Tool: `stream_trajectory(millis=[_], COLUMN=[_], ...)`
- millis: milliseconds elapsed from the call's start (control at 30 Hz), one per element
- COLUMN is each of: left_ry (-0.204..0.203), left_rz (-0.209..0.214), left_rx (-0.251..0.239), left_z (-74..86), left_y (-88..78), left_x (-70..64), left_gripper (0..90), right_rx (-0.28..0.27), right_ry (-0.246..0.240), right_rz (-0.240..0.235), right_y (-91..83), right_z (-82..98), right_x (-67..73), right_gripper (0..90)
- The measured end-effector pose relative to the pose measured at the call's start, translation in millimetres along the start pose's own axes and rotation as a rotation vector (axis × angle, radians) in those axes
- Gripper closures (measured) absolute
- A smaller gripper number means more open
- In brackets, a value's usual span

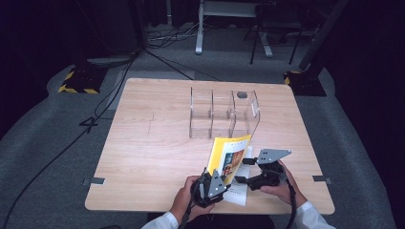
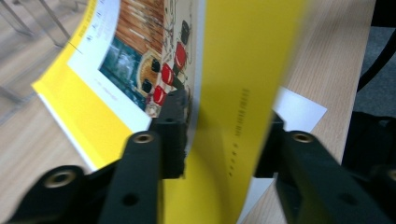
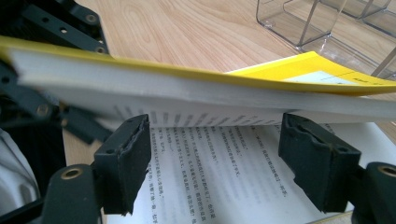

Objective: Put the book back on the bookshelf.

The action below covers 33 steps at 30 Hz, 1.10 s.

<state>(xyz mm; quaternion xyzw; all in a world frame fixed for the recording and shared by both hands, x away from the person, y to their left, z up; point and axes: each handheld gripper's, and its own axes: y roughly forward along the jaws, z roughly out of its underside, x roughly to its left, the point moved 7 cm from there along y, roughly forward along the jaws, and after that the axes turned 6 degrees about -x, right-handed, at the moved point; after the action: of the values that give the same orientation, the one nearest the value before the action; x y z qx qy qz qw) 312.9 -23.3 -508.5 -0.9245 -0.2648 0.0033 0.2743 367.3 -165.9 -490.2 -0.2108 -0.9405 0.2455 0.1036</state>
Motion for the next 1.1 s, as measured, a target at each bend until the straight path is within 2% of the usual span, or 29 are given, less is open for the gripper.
stream_trajectory(millis=[100,200,233,300,367,433,500,567,600,633,733,767,800,867,900,933,1000,1033,1100], left_ry=[0.028,0.069,0.084,0.084,0.073,0.076,0.074,0.081,0.094,0.094,0.061,0.061,0.054,0.044,0.041,0.040,0.023,0.014,0.000], left_rz=[0.031,0.042,0.061,0.090,0.101,0.116,0.116,0.115,0.116,0.114,0.122,0.122,0.122,0.121,0.119,0.117,0.114,0.109,0.100], left_rx=[0.000,0.046,0.068,0.075,0.072,0.079,0.084,0.089,0.100,0.103,0.089,0.089,0.087,0.086,0.087,0.088,0.090,0.096,0.093], left_z=[1.8,9.8,14.9,19.9,24.1,29.8,35.4,38.2,41.9,44.3,52.3,52.3,53.5,56.8,59.0,60.8,64.5,66.4,68.0], left_y=[-7.3,-15.4,-19.4,-25.8,-33.0,-38.8,-43.6,-45.9,-49.1,-51.6,-62.5,-62.5,-64.0,-68.1,-70.5,-72.5,-76.4,-78.2,-81.4], left_x=[2.9,8.5,12.3,19.5,27.5,33.4,38.3,40.4,43.0,45.6,58.1,58.1,60.6,66.5,70.3,73.2,79.7,83.3,89.0], left_gripper=[75.1,78.6,78.6,78.6,78.6,78.1,78.1,78.0,78.0,77.6,76.6,76.1,75.9,75.6,75.1,74.4,73.4,72.5,71.8], right_rx=[-0.003,-0.031,-0.040,-0.095,-0.118,-0.110,-0.075,-0.067,-0.036,-0.024,0.014,0.014,0.041,0.057,0.080,0.100,0.125,0.132,0.090], right_ry=[-0.021,-0.042,-0.049,-0.078,-0.114,-0.164,-0.212,-0.226,-0.256,-0.282,-0.306,-0.306,-0.312,-0.316,-0.333,-0.350,-0.394,-0.396,-0.384], right_rz=[0.004,0.000,0.001,0.029,0.015,-0.012,-0.026,-0.041,-0.071,-0.074,-0.091,-0.091,-0.086,-0.080,-0.051,-0.003,0.077,0.085,0.071], right_y=[-8.1,-20.4,-23.6,-32.2,-33.1,-26.3,-13.8,-7.2,6.6,12.0,23.7,23.7,33.0,36.1,40.8,44.4,47.6,47.5,44.5], right_z=[1.7,0.8,-0.2,-8.0,-14.3,-17.5,-17.7,-18.3,-18.5,-18.5,-16.7,-16.7,-12.3,-10.4,-7.3,-4.1,1.1,3.7,6.4], right_x=[-1.7,-3.5,-4.1,-5.5,-0.6,8.0,15.5,18.8,24.5,25.8,27.7,27.7,25.6,23.8,20.1,14.9,5.7,3.0,0.4], right_gripper=[26.3,26.9,26.9,26.9,25.8,25.4,25.3,25.3,25.1,25.1,25.3,25.3,27.1,27.9,31.2,37.8,44.1,47.9,54.0])
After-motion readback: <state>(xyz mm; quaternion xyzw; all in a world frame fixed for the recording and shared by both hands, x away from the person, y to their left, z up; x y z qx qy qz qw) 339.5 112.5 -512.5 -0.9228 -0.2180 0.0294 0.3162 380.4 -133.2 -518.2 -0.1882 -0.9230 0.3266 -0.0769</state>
